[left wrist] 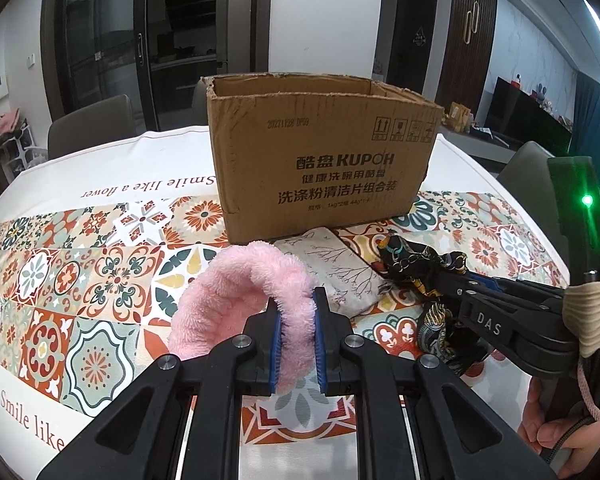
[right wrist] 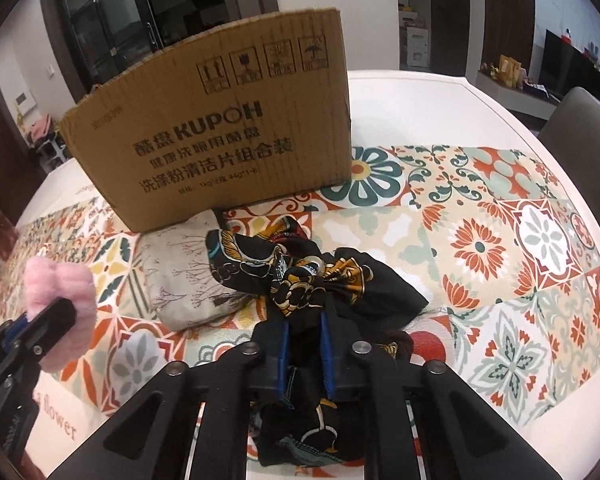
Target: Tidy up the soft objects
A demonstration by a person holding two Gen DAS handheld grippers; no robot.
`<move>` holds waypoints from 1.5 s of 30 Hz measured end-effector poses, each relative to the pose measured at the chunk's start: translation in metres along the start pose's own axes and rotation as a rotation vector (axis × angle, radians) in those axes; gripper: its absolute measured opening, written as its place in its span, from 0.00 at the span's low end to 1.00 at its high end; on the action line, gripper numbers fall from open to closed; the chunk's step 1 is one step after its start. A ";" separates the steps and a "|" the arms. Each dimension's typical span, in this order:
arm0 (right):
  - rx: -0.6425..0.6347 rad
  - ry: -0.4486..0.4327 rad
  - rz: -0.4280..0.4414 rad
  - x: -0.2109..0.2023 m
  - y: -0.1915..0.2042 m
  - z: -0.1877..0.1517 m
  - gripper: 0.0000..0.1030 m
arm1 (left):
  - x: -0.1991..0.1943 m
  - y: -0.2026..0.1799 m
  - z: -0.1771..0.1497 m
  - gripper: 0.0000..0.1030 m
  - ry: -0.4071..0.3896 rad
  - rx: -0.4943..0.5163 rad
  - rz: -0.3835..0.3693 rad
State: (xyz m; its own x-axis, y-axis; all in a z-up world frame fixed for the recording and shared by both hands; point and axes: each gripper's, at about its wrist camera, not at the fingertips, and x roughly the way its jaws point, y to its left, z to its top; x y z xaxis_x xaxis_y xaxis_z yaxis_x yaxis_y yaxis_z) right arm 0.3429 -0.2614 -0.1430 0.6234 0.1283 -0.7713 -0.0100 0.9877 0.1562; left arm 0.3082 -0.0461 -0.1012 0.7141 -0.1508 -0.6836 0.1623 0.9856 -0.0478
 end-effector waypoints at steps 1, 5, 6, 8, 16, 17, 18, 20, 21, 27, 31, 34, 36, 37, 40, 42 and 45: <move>-0.001 -0.006 0.001 -0.003 0.000 0.000 0.12 | -0.002 0.000 0.001 0.14 -0.003 -0.001 -0.002; 0.001 -0.049 0.005 -0.021 0.001 0.004 0.11 | -0.009 -0.001 0.005 0.14 -0.022 -0.005 -0.015; 0.001 -0.057 0.006 -0.024 0.001 0.006 0.11 | -0.012 -0.001 0.006 0.14 -0.026 -0.006 -0.019; 0.005 -0.078 0.009 -0.032 0.001 0.009 0.11 | -0.017 -0.002 0.009 0.14 -0.040 -0.005 -0.028; 0.009 -0.161 0.028 -0.066 0.006 0.021 0.11 | -0.038 -0.002 0.026 0.15 -0.094 -0.001 -0.058; 0.006 -0.172 0.032 -0.069 0.007 0.023 0.11 | -0.041 -0.002 0.029 0.14 -0.101 -0.001 -0.061; 0.005 -0.183 0.035 -0.074 0.009 0.024 0.11 | -0.043 -0.002 0.031 0.14 -0.108 -0.001 -0.063; 0.001 -0.207 0.040 -0.083 0.012 0.028 0.11 | -0.047 -0.001 0.037 0.14 -0.120 0.000 -0.069; -0.001 -0.220 0.041 -0.087 0.013 0.030 0.11 | -0.048 0.000 0.039 0.14 -0.123 -0.001 -0.073; -0.005 -0.283 0.049 -0.110 0.018 0.040 0.09 | -0.058 -0.002 0.053 0.14 -0.155 0.012 -0.086; -0.010 -0.319 0.048 -0.122 0.020 0.048 0.09 | -0.065 -0.003 0.065 0.14 -0.176 0.020 -0.098; -0.014 -0.347 0.052 -0.132 0.022 0.056 0.09 | -0.072 -0.004 0.075 0.14 -0.192 0.024 -0.113; -0.015 -0.363 0.056 -0.138 0.023 0.061 0.09 | -0.076 -0.005 0.084 0.14 -0.207 0.031 -0.121; -0.017 -0.370 0.058 -0.140 0.024 0.064 0.09 | -0.078 -0.006 0.086 0.14 -0.212 0.033 -0.123; -0.024 -0.398 0.065 -0.150 0.026 0.074 0.09 | -0.082 -0.007 0.100 0.14 -0.216 0.038 -0.151; -0.030 -0.418 0.067 -0.156 0.028 0.081 0.09 | -0.084 -0.007 0.109 0.14 -0.214 0.042 -0.168; -0.035 -0.444 0.074 -0.164 0.032 0.092 0.09 | -0.088 -0.009 0.123 0.14 -0.222 0.060 -0.181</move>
State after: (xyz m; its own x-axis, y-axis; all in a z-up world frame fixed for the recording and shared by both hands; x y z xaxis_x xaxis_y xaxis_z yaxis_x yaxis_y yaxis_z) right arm 0.3119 -0.2594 0.0449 0.8949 0.1556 -0.4183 -0.0889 0.9806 0.1745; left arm 0.3280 -0.0511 0.0487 0.8005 -0.3437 -0.4910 0.3361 0.9357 -0.1071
